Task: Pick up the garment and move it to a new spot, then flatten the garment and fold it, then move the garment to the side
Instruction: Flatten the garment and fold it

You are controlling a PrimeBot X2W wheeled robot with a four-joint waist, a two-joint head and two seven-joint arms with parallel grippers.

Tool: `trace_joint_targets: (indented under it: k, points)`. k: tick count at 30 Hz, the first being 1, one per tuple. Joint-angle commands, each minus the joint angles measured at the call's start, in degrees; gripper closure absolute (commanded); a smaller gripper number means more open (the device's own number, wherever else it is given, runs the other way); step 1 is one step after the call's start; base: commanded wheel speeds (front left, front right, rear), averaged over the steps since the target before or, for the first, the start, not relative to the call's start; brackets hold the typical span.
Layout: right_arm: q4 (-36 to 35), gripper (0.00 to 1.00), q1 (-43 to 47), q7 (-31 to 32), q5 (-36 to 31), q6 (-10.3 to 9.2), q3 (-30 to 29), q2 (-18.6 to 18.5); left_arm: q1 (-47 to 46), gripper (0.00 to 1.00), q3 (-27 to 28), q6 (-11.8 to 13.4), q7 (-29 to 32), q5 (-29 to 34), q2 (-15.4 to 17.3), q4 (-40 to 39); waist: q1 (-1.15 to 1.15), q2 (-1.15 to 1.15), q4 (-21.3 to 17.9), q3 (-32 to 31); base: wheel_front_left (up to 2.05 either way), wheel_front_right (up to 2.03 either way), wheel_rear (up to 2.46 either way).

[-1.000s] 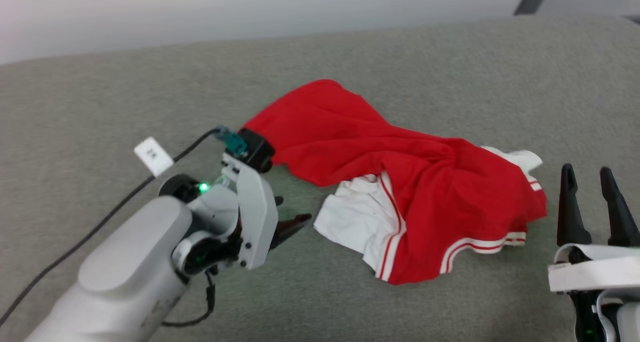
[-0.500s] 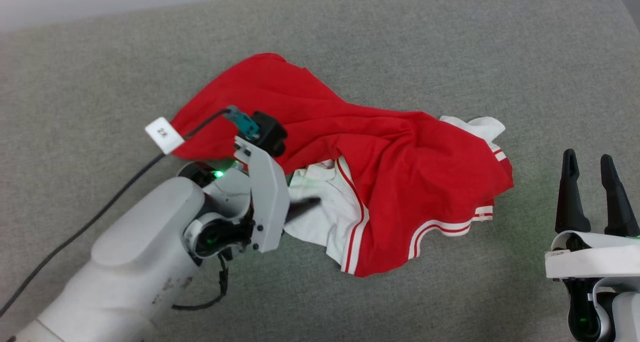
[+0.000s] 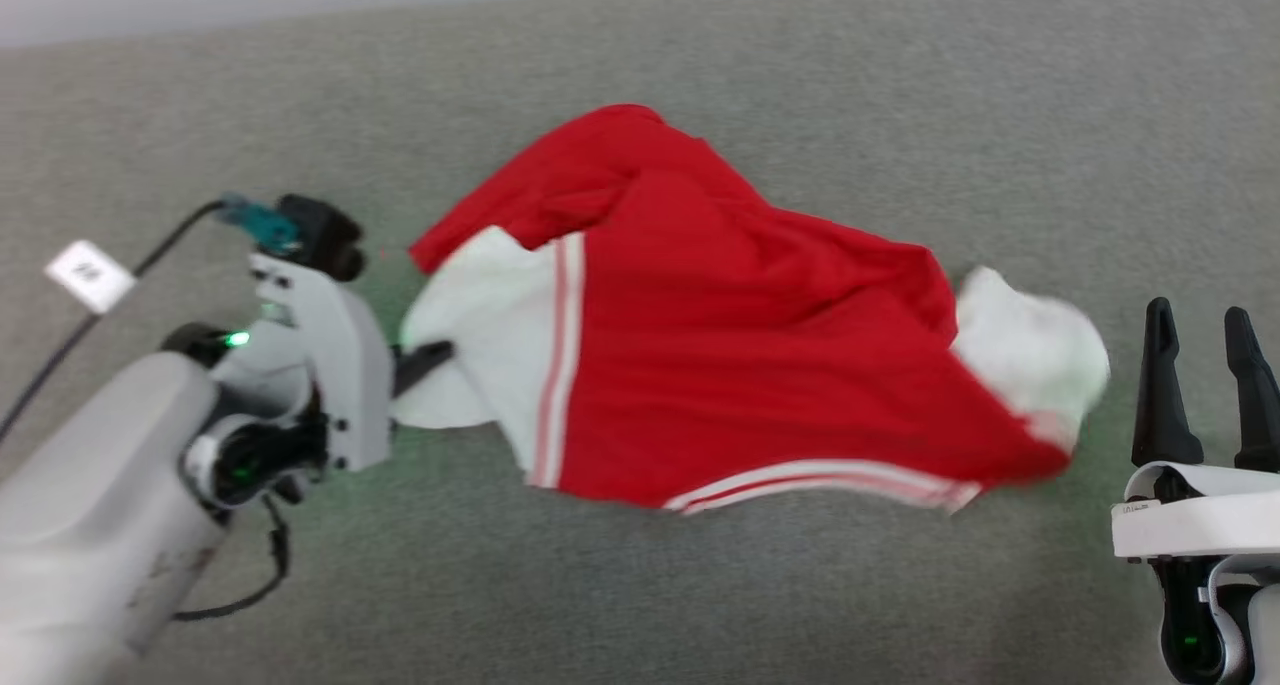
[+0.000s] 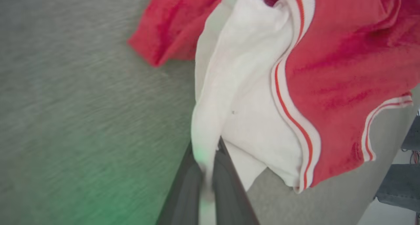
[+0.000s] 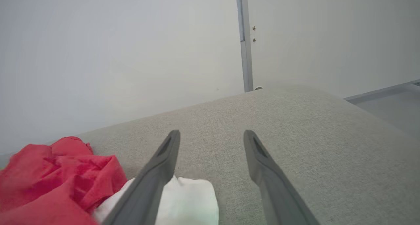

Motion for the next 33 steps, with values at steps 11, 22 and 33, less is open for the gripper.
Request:
trace_joint_targets:
  k: [11,22,33]
  points:
    - [0.2,0.00,-0.7,0.0,-0.1,-0.08,1.0,-2.4,5.0,1.00,0.3,6.8,-1.1,1.4,4.4,-0.1,0.00,0.00,4.2,-0.7,0.00,0.00,0.00]
    - [0.2,0.00,0.8,0.0,-1.5,-0.08,4.1,-6.3,7.7,0.00,1.9,7.3,-9.2,2.7,4.1,1.9,0.00,0.00,4.5,-3.3,0.00,0.00,0.00]
    - [-0.9,0.00,2.0,1.2,0.9,-0.08,19.3,-22.1,15.9,0.00,5.7,11.6,-30.5,7.2,3.6,-4.7,0.00,0.00,6.4,-6.3,0.00,0.00,0.00]
